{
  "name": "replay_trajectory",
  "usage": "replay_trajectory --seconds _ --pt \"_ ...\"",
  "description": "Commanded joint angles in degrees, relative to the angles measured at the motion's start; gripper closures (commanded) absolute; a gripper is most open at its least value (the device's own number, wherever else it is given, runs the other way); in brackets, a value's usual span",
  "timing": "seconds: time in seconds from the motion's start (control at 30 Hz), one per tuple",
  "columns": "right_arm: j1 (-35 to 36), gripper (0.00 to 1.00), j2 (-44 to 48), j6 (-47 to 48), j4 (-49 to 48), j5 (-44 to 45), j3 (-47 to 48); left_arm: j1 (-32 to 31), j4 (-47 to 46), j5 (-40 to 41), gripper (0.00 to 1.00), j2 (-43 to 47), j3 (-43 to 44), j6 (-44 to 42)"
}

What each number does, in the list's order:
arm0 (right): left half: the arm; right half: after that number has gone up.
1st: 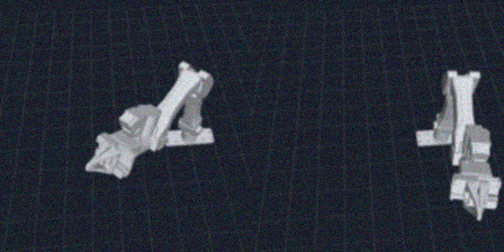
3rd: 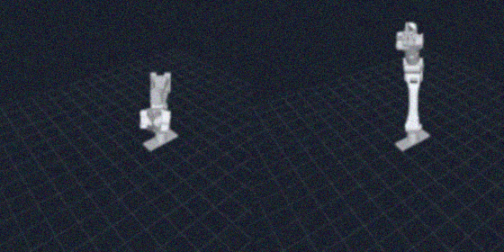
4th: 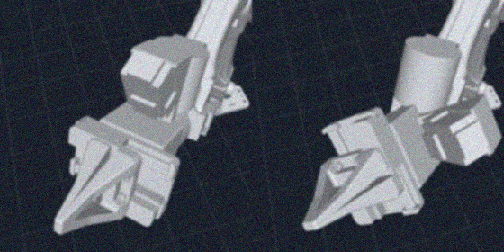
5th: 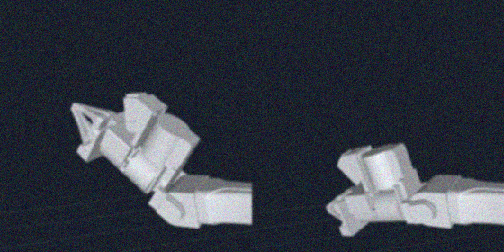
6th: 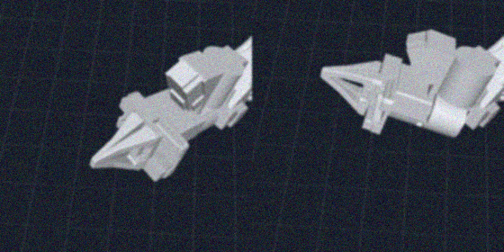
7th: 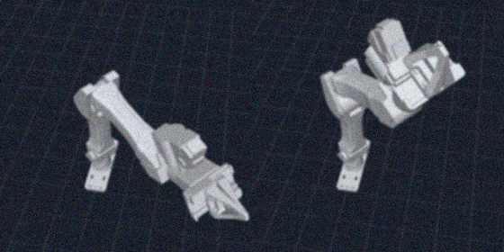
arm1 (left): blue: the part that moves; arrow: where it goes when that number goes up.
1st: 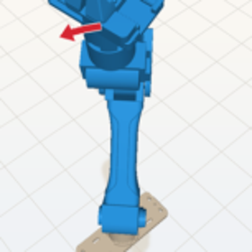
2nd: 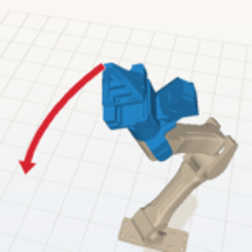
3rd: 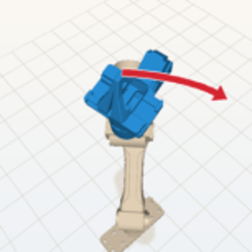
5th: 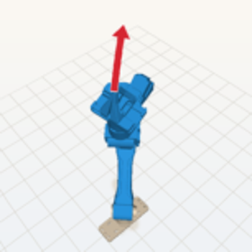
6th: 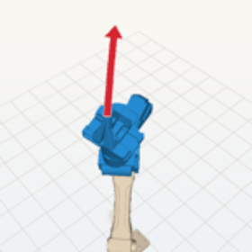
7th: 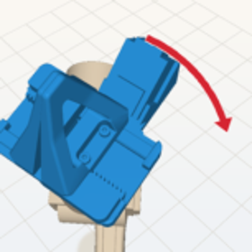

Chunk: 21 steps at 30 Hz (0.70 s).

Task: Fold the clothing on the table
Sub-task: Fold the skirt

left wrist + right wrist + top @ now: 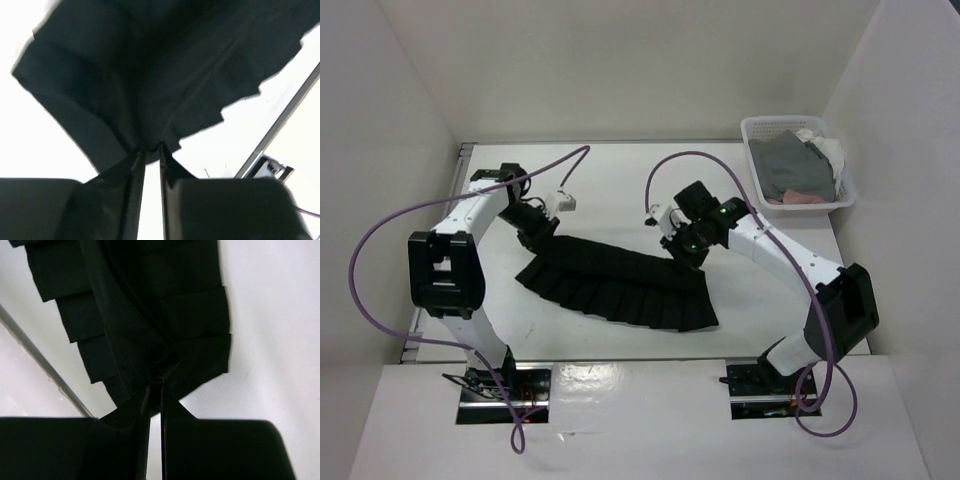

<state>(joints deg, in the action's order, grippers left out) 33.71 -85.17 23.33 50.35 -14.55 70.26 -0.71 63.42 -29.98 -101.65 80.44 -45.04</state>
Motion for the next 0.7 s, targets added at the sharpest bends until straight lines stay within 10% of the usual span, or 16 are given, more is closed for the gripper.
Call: replay_trajectory --seconds 0.0,0.33,0.5,0.67 --pt "2.8 1.0 1.3 1.5 1.7 -0.5 -2.0 -0.4 1.3 1.9 0.75 3.8 -1.8 -5.4" --pt "8.5 0.94 0.2 3.1 3.9 -0.6 -3.2 -1.0 5.0 1.9 0.46 8.7 -4.9 -12.2" --pt "12.0 0.35 -3.2 7.7 11.1 -7.2 -0.6 -1.0 4.4 3.0 0.45 9.9 -5.6 -11.7" --pt "13.8 0.17 -4.0 9.5 12.6 -8.5 0.0 -1.0 3.4 2.3 0.42 9.9 -4.9 -10.4"
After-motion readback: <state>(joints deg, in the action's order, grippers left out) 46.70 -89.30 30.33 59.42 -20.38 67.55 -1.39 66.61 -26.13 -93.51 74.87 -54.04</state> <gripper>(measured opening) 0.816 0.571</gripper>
